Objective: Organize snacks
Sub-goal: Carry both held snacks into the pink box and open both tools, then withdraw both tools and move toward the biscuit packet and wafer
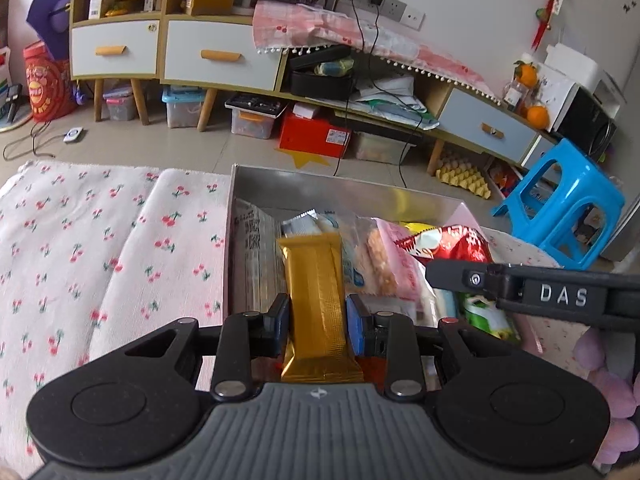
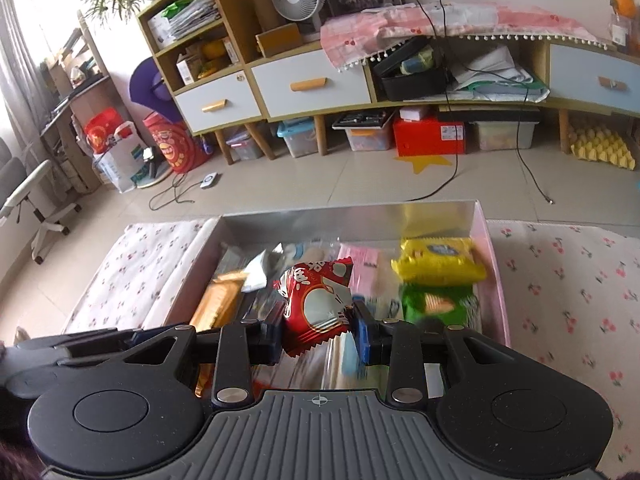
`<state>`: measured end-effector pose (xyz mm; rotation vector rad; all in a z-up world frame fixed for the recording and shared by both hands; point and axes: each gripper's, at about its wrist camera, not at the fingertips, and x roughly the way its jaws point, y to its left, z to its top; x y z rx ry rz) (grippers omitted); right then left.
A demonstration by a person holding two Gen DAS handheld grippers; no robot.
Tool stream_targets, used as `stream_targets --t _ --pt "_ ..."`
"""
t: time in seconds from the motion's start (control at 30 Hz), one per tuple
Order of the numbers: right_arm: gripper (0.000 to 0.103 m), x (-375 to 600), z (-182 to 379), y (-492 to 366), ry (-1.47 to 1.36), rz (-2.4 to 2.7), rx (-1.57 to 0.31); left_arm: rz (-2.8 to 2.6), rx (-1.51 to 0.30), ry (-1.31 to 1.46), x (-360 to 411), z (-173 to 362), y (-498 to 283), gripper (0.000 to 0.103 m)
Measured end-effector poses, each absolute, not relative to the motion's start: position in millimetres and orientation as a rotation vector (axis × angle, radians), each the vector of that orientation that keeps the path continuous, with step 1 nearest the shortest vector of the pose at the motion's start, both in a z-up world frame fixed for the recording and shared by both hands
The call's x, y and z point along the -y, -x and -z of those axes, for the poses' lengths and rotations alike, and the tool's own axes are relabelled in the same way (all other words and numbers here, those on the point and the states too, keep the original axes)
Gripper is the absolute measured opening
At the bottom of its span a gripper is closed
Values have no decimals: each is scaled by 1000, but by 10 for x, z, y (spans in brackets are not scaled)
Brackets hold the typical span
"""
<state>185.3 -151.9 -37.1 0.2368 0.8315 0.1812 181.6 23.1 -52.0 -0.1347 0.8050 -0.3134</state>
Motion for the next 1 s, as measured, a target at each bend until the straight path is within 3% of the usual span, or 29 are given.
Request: stream_targets --t 0.53,0.6,0.7,0.77,0.87,1.0 --pt "37 1541 457 -2254 -277 -143 -828 292 -759 164 -280 564 -2042 28" --pt "48 1545 441 -2254 -284 -156 -825 296 -754 169 -285 555 -2034 31" --pt "52 1560 411 -2227 -301 -175 -817 292 -743 177 -292 529 -2016 45" --pt "52 1567 390 -2217 -300 -175 -816 282 -733 178 -290 503 -1998 60" --pt "53 1583 360 -2190 -299 -165 -816 277 -735 177 -289 482 -1984 64" --pt "62 1607 300 -2122 -298 -165 -811 276 -750 168 -287 478 -1959 69"
